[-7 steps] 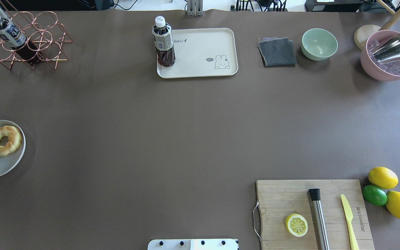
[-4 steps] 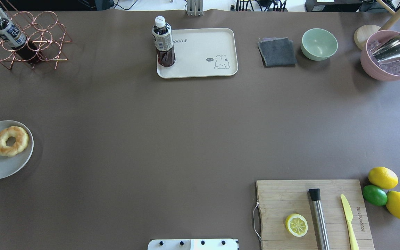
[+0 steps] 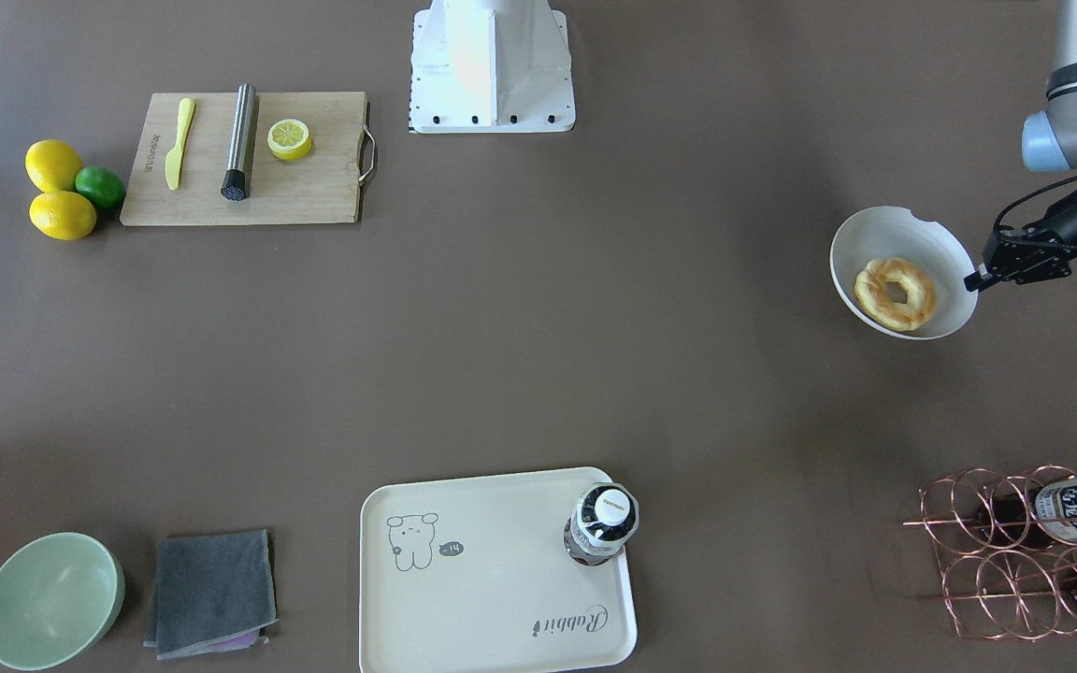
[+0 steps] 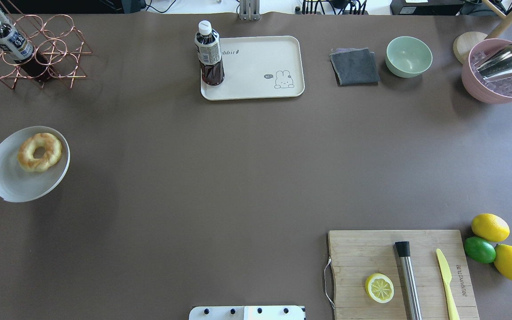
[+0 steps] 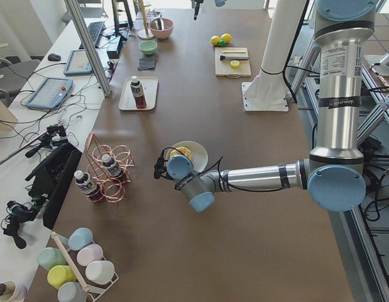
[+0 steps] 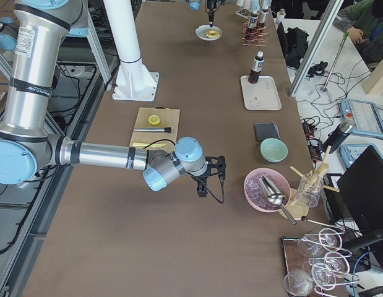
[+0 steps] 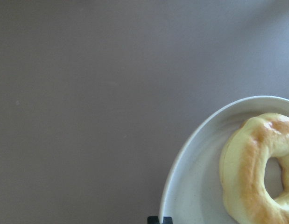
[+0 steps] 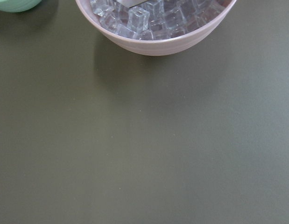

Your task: Place donut on tray

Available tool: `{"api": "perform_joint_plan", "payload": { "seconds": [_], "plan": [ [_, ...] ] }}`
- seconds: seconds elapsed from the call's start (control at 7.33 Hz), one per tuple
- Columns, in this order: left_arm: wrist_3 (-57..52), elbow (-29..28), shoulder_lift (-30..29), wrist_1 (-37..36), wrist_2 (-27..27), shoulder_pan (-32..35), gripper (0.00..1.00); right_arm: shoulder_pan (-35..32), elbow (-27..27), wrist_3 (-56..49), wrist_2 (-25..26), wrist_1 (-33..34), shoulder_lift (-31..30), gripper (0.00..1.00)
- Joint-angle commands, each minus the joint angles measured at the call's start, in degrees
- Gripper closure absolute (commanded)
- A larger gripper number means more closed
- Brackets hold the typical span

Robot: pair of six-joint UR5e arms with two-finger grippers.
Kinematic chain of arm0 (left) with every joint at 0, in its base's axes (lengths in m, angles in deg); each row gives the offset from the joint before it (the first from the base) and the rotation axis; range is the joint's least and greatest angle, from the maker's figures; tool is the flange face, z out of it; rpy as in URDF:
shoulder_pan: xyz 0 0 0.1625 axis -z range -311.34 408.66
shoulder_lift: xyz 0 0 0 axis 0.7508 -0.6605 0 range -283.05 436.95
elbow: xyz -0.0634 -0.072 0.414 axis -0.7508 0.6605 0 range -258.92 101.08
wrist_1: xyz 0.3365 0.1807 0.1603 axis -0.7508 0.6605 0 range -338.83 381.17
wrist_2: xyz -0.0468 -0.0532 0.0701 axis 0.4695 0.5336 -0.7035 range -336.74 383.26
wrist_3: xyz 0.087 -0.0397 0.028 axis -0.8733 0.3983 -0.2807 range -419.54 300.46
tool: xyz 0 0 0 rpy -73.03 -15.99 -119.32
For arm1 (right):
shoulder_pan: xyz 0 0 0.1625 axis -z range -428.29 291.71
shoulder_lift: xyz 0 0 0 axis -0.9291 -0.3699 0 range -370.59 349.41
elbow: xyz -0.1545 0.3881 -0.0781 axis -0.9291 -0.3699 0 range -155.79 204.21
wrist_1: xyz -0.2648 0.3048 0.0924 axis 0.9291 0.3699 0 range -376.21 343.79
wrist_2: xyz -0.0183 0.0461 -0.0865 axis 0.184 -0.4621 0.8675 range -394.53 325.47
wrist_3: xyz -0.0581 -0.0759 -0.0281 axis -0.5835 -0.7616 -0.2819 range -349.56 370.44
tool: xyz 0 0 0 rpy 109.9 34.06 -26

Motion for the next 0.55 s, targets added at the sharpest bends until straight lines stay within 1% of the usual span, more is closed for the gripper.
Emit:
{"api": "perform_joint_plan", "payload": {
  "seconds": [0.0,0.27,0.41],
  "plan": [
    [17.5,7.0,-4.8,0.0,-3.4,-5.8,1.0,1.9,1.5,4.8,-0.1,0.2,1.7,0.0],
    [26.7,9.0,-9.5,-0.9,-12.2,-14.0,1.0,5.1,4.0,11.3,0.0,0.2,3.2,0.0],
    [31.0,11.9,-11.9,-4.8,-14.5,-17.0,1.0,7.3,4.9,15.3,0.2,0.2,5.0,0.0]
  ]
}}
